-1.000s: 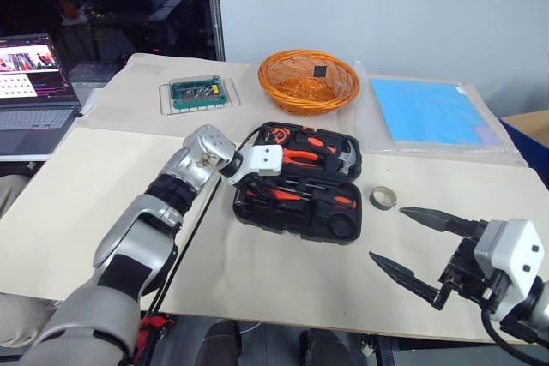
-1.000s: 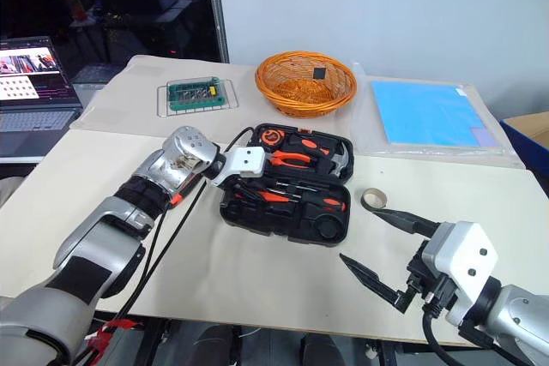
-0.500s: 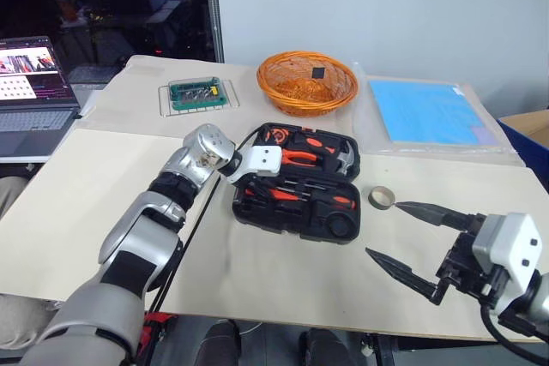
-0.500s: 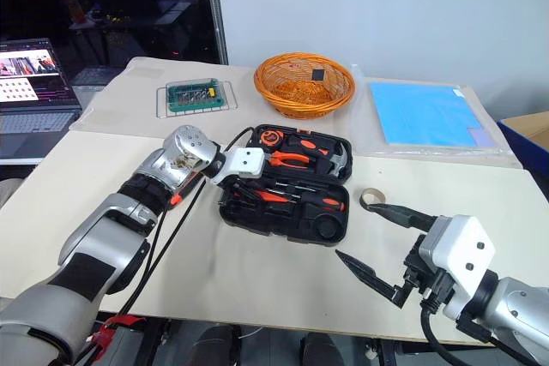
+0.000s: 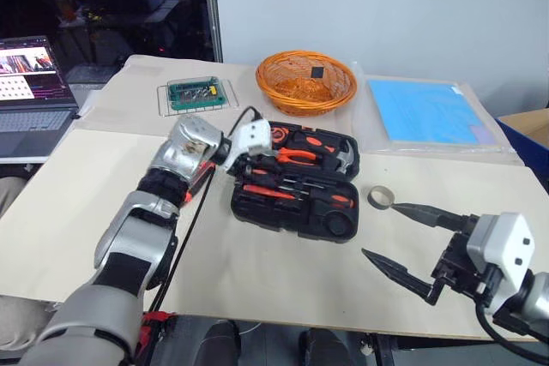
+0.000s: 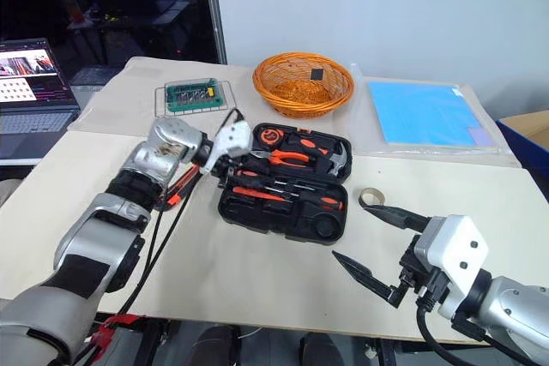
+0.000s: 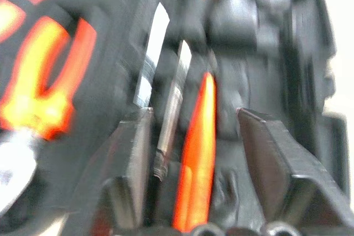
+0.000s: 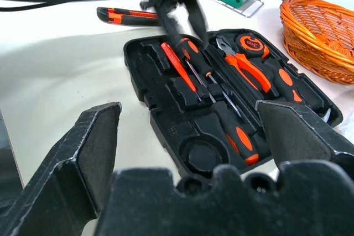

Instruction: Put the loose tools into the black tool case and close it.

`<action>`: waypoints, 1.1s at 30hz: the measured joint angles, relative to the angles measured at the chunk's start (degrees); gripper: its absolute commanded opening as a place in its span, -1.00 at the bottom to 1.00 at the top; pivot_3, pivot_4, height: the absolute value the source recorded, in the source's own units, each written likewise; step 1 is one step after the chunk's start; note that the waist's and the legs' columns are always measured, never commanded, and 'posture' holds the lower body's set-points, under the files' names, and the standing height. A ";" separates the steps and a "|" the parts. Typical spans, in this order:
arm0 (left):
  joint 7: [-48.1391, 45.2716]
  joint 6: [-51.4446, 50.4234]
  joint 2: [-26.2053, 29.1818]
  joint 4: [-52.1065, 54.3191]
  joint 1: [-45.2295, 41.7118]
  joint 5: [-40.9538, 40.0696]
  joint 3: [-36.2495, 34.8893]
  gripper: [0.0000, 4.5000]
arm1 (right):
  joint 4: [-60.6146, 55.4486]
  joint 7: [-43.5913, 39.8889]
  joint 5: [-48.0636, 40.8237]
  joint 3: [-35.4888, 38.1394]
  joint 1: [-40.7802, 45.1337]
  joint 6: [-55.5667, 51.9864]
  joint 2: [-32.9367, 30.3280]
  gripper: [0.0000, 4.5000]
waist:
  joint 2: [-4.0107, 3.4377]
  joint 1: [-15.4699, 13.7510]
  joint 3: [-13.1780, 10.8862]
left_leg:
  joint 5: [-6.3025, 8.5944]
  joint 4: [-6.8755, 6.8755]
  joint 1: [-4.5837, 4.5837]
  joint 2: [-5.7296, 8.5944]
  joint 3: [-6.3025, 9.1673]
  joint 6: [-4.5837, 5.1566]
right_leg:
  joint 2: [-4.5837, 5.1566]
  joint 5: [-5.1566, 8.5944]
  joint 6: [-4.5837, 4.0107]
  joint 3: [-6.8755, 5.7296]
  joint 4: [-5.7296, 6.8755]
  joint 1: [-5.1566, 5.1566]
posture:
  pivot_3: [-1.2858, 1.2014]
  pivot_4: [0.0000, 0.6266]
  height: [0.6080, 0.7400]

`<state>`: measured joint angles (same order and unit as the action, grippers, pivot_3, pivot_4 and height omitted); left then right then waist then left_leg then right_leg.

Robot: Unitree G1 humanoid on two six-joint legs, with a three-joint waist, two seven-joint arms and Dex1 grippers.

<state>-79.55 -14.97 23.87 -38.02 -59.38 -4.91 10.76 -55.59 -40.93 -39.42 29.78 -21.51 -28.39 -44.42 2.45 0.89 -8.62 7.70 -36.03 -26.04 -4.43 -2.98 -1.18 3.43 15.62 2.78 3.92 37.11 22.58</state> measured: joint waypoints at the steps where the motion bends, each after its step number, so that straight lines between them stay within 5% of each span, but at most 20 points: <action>1: 1.37 -2.00 0.01 1.82 1.59 -1.02 -1.17 -0.77 | 0.08 0.02 0.00 -0.20 0.40 0.00 -0.01 1.00 | 0.00 0.00 0.00 | 0.00 0.00 0.02 0.00 0.01 0.00 | 0.00 0.00 0.00 0.00 0.02 0.00 | 0.03 -0.52 1.00; 3: 5.52 -4.71 -0.46 5.86 5.88 -2.29 -3.55 -0.98 | 0.51 0.11 0.02 -0.67 1.19 0.00 -0.04 1.00 | 0.00 -0.07 0.00 | 0.00 0.00 0.08 0.00 0.02 0.00 | 0.00 0.01 0.01 0.00 0.03 -0.07 | 0.03 -0.52 1.00; 11: 27.05 -4.90 -6.05 12.85 17.76 0.20 -5.44 -0.98 | 2.00 0.17 0.14 -2.52 3.28 -0.01 -0.22 1.00 | 0.00 -0.91 0.00 | 0.00 -0.11 0.10 0.07 0.06 0.00 | 0.00 -0.01 0.00 0.02 0.00 -0.21 | 0.03 -0.52 1.00; 18: 28.23 0.49 -1.74 23.37 26.64 4.65 1.11 -0.98 | 2.04 0.13 0.07 -2.52 3.15 -0.04 -1.11 1.00 | -0.30 -0.77 0.51 | 0.02 0.11 0.72 0.05 0.00 -0.03 | 0.02 0.12 -0.20 0.06 0.00 -0.59 | 0.03 -0.52 1.00; 26: 28.81 5.14 0.46 21.36 25.68 8.26 4.64 -0.98 | 2.83 -0.17 0.11 -3.81 4.49 -0.04 -1.73 1.00 | -0.45 -0.62 1.19 | 0.28 0.08 1.03 0.05 -0.01 -0.46 | 0.07 0.41 -0.24 0.07 -0.03 -0.60 | 0.03 -0.52 1.00; 33: 22.34 -22.55 0.57 21.25 18.48 2.38 3.60 -0.98 | 5.74 -1.50 1.00 -7.00 7.76 0.13 -2.27 1.00 | -0.44 -0.06 1.20 | 0.29 0.09 1.04 0.09 0.03 -0.47 | 0.09 0.36 -0.30 0.07 -0.01 -0.50 | 0.03 -0.52 1.00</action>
<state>-57.21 -37.52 24.44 -16.77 -40.90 -2.53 14.36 -49.85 -42.43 -38.42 22.78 -13.75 -28.26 -46.69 2.01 0.83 -7.43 7.99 -35.93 -25.00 -4.34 -2.96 -1.65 3.52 15.98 2.48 3.99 37.09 22.08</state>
